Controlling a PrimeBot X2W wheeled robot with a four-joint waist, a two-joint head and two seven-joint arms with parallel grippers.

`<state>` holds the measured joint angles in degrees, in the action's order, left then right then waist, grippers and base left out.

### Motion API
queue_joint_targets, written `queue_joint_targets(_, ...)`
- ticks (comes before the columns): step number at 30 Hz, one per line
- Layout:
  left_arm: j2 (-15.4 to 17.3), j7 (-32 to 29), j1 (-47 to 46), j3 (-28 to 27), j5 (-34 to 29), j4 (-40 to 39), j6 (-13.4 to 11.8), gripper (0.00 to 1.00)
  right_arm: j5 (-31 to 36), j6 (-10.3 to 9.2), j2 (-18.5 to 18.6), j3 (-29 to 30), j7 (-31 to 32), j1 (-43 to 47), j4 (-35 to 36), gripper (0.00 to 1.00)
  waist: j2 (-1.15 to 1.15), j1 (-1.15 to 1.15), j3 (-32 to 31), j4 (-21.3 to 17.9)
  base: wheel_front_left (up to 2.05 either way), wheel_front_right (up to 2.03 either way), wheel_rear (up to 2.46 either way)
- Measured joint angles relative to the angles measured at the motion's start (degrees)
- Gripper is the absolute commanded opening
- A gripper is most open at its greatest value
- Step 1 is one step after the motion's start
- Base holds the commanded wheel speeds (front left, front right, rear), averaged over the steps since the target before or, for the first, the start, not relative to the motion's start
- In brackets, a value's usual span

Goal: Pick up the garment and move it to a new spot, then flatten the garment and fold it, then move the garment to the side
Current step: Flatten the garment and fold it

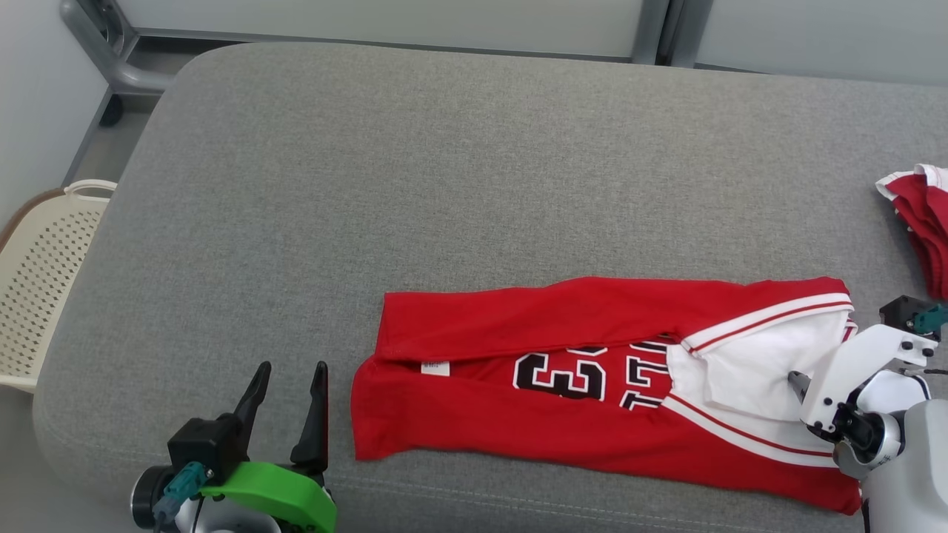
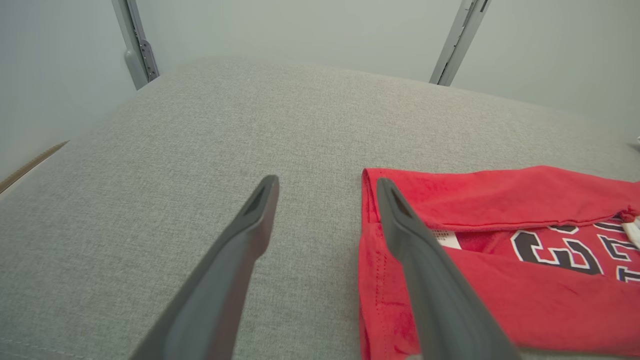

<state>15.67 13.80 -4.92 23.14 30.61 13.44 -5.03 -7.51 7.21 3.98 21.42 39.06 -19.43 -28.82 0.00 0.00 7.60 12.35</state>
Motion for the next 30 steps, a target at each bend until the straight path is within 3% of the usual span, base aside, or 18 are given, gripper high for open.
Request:
queue_joint_targets(2,0.0,-0.2,-0.2,0.1,0.0,0.0,-0.1,1.00,-0.4,-0.02,0.3,-0.8,1.2,-0.3,-0.6,0.77,0.00,0.00,0.0,0.0,0.00,0.00,0.00)
queue_joint_targets(3,0.0,-0.2,-0.3,0.1,0.0,0.1,-0.1,1.00,-0.4,-0.02,0.3,-1.0,1.3,-0.4,-0.6,0.50,0.00,0.00,0.0,-0.1,0.00,0.00,0.00)
queue_joint_targets(5,0.0,-0.2,-0.3,0.1,0.0,0.2,-0.3,1.00,-0.4,-0.02,0.3,-1.4,2.0,-0.5,-0.7,0.21,0.00,0.00,-0.1,-0.2,0.00,0.00,0.00)
queue_joint_targets(7,0.0,-0.2,-0.3,0.0,0.0,0.3,-0.4,1.00,-0.4,-0.02,0.2,-1.7,2.4,-0.5,-0.6,0.00,0.00,0.00,-0.3,-0.2,0.00,0.00,0.00)
queue_joint_targets(19,-0.1,-0.1,-0.3,0.5,0.4,0.5,-0.5,1.00,1.3,0.33,-1.3,-1.0,3.2,0.5,2.2,0.00,0.00,0.00,-1.8,-1.3,0.00,0.00,0.00)
queue_joint_targets(30,0.6,-0.1,0.7,0.7,0.6,-0.1,-1.0,1.00,8.5,0.33,-1.3,6.1,6.8,1.6,9.6,0.00,0.00,0.00,-2.8,-2.2,0.00,0.00,0.00)
